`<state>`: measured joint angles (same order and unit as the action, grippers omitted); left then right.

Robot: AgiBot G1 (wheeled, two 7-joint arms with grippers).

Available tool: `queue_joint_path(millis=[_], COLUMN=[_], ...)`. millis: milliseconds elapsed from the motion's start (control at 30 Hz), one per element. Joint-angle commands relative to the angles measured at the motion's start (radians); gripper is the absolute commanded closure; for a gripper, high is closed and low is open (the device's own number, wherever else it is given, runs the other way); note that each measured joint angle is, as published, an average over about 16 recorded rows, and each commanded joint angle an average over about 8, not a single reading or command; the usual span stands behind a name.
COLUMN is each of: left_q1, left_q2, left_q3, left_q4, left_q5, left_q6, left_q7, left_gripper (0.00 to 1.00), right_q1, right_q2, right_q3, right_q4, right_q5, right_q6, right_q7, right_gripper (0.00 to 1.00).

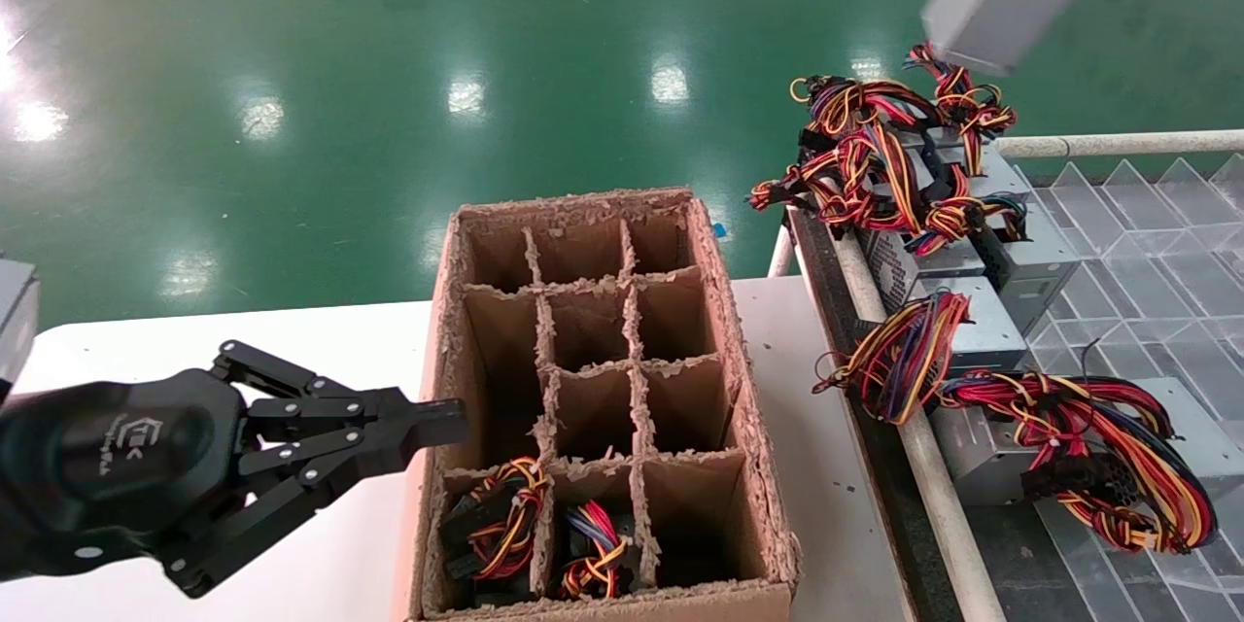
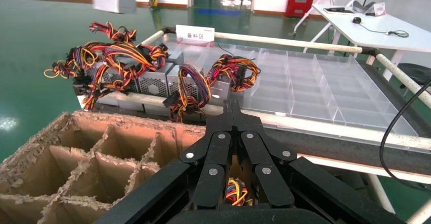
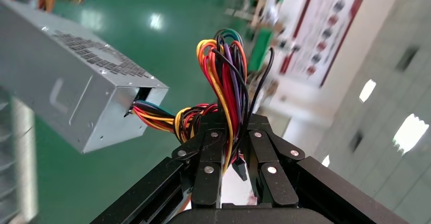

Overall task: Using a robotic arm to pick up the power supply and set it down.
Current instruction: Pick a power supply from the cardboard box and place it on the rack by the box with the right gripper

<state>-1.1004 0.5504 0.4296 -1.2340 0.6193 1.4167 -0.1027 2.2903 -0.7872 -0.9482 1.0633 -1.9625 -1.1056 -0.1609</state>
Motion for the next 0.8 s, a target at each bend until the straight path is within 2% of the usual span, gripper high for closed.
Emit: queue_joint_path(millis=[33, 233, 433, 600, 800], left_q1=[0.0, 0.0, 0.0, 0.0, 0.0], left_q2=[0.0, 0.0, 0.0, 0.0, 0.0], left_q3=[0.0, 0.0, 0.0, 0.0, 0.0], left_q4=[0.0, 0.0, 0.0, 0.0, 0.0], left_q5=[0.0, 0.0, 0.0, 0.0, 0.0], left_q6=[0.0, 0.0, 0.0, 0.0, 0.0], left_q7=[0.0, 0.0, 0.0, 0.0, 0.0], left_gripper=[1.0, 1.0, 1.0, 1.0, 1.0], right_q1=[-0.001, -0.03, -0.096, -0.181, -0.27], right_q2=[0.038, 0.119, 0.153, 0.142, 0.089], right_q3=[-0.002, -0.004, -0.01, -0.017, -0.014], right_q4=[0.012, 0.023, -0.01, -0.07, -0.182], right_q5=[-0.018, -0.037, -0.022, 0.011, 0.056], right_q6=[-0.013, -0.036, -0.018, 0.044, 0.16], right_q7=[0.017, 0.075, 0.101, 0.092, 0.053], right_gripper=[1.0, 1.0, 1.0, 1.0, 1.0])
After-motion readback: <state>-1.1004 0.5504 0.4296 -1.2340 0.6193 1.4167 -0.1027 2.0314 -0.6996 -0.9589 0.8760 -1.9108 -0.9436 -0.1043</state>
